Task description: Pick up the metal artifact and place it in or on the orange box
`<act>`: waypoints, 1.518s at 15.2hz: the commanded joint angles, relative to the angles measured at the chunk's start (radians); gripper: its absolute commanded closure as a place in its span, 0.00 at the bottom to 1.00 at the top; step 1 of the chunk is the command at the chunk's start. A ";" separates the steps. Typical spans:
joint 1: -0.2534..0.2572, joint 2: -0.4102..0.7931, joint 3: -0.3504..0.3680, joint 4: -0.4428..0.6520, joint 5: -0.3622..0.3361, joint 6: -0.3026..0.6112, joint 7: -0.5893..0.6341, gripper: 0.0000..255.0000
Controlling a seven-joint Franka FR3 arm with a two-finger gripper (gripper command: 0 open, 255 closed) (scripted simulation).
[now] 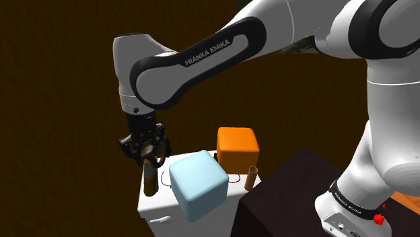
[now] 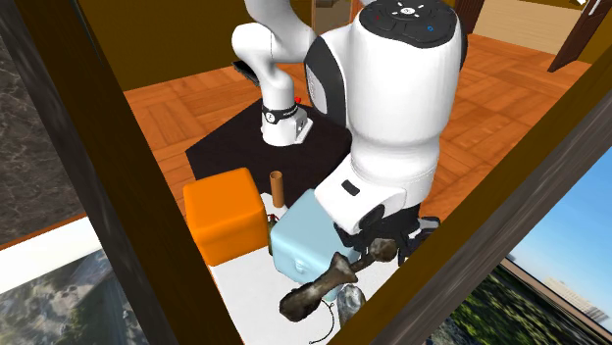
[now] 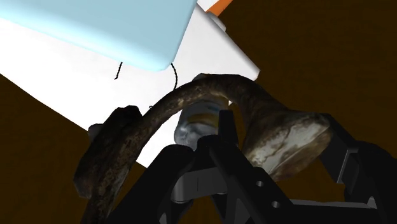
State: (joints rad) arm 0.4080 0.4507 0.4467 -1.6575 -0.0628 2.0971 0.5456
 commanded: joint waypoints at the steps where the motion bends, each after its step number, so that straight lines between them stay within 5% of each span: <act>1: -0.004 -0.014 0.003 0.008 0.006 -0.021 -0.003 1.00; 15: -0.006 -0.063 0.015 0.129 0.026 -0.187 -0.001 1.00; 23: -0.149 -0.381 0.003 -0.251 0.180 -0.114 -0.182 1.00</act>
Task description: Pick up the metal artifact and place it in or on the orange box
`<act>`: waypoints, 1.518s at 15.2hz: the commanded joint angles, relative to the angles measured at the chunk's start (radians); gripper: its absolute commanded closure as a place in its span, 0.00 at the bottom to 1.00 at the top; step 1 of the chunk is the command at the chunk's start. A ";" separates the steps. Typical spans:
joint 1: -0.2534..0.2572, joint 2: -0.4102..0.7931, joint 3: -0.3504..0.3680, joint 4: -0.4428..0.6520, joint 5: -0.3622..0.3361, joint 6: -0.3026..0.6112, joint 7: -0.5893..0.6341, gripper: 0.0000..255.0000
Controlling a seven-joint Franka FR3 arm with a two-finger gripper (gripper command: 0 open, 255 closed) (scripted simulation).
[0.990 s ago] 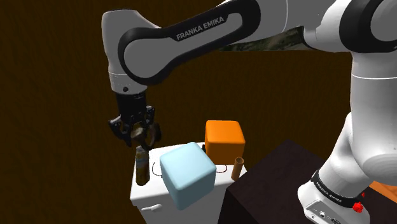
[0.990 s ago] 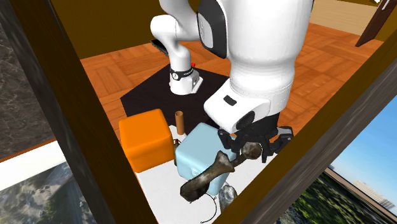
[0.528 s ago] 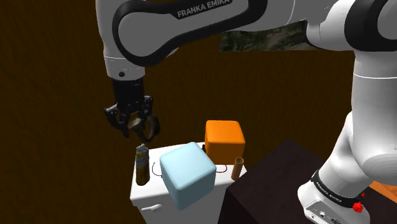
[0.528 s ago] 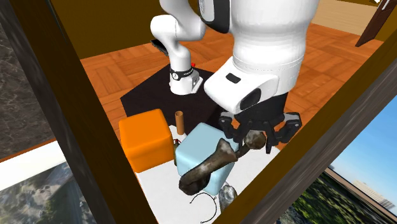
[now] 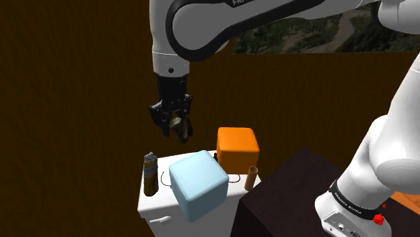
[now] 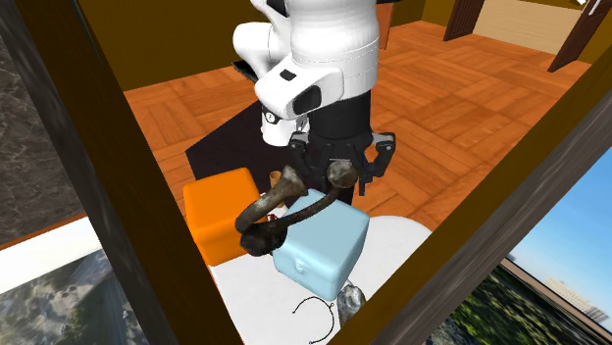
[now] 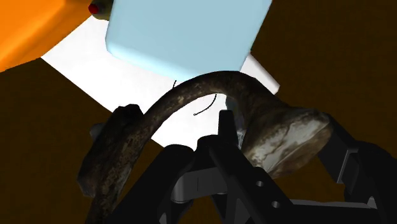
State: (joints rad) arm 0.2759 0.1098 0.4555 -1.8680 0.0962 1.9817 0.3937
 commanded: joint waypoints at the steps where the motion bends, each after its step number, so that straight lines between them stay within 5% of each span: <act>1: -0.029 -0.078 -0.013 -0.079 0.039 0.003 -0.056 1.00; 9: -0.088 -0.351 -0.108 -0.342 0.141 -0.020 -0.259 1.00; 18: -0.139 -0.606 -0.259 -0.553 0.140 -0.098 -0.462 1.00; 23: -0.138 -0.597 -0.257 -0.600 0.145 -0.043 -0.472 1.00</act>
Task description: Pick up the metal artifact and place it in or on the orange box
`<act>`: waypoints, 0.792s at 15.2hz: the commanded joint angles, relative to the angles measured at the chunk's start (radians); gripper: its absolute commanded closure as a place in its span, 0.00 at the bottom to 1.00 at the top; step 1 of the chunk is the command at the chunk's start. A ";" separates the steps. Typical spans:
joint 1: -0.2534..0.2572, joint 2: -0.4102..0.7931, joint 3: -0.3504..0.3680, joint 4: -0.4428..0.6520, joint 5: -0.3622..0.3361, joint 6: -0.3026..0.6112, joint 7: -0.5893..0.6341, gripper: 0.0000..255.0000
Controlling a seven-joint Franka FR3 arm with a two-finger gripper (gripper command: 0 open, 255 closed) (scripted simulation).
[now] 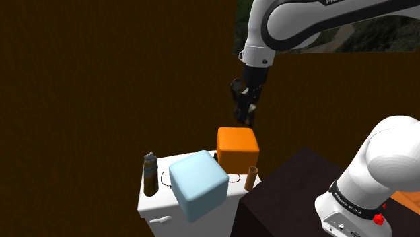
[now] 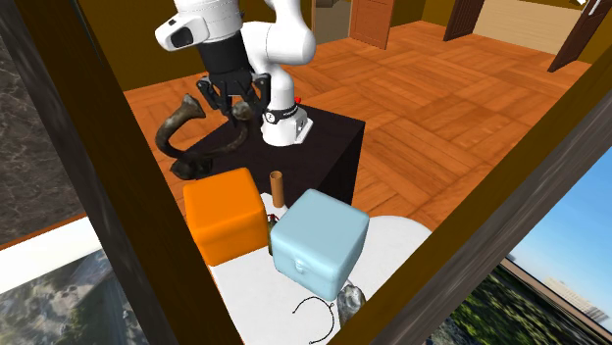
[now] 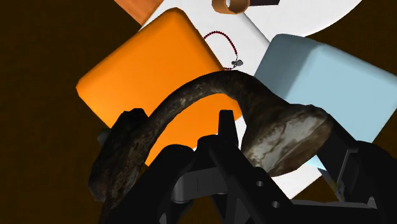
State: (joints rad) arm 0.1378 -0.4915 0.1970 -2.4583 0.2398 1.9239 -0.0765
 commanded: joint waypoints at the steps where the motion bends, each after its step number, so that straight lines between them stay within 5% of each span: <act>1: 0.001 0.008 0.003 -0.020 0.003 0.029 -0.003 1.00; 12: 0.006 0.070 0.019 -0.123 0.020 0.193 -0.023 1.00</act>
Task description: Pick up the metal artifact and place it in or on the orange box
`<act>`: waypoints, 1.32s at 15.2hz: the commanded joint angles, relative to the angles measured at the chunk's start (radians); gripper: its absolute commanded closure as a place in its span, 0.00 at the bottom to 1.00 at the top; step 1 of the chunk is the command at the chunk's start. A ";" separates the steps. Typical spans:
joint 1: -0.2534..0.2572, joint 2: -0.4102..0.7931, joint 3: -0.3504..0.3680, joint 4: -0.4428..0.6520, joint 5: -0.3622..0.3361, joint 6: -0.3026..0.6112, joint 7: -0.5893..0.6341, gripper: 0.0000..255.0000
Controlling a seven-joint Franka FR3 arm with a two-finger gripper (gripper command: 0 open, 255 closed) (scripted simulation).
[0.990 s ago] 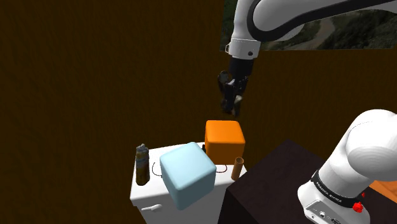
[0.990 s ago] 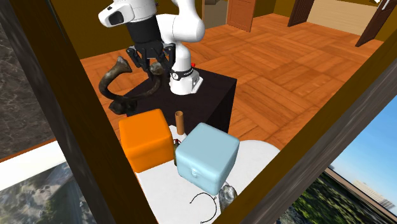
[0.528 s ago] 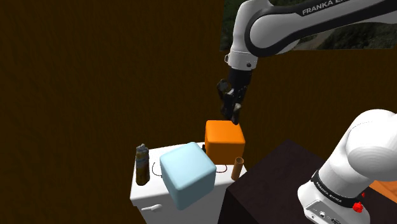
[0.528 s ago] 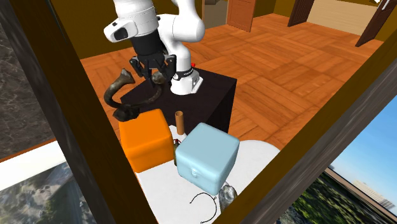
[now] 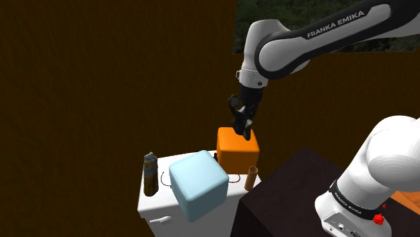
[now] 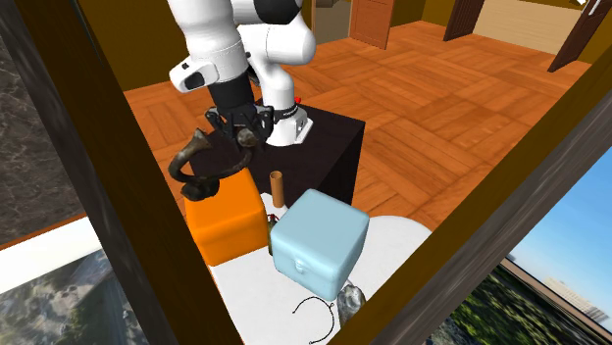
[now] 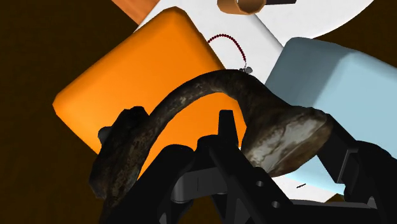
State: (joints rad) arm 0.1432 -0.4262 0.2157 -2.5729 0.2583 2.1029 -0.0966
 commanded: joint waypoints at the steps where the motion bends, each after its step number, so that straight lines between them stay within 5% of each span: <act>1: 0.001 0.018 0.003 -0.022 0.004 0.041 -0.006 1.00; 9: 0.000 0.018 0.004 -0.022 0.004 0.041 -0.006 1.00; 10: 0.000 0.017 0.004 -0.022 0.004 0.040 -0.006 0.00; 15: 0.000 0.018 0.004 -0.022 0.004 0.041 -0.006 0.00; 20: -0.011 -0.036 -0.019 0.066 -0.017 -0.102 -0.001 0.00</act>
State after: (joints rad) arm 0.1339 -0.4557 0.2007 -2.5205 0.2451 2.0217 -0.0977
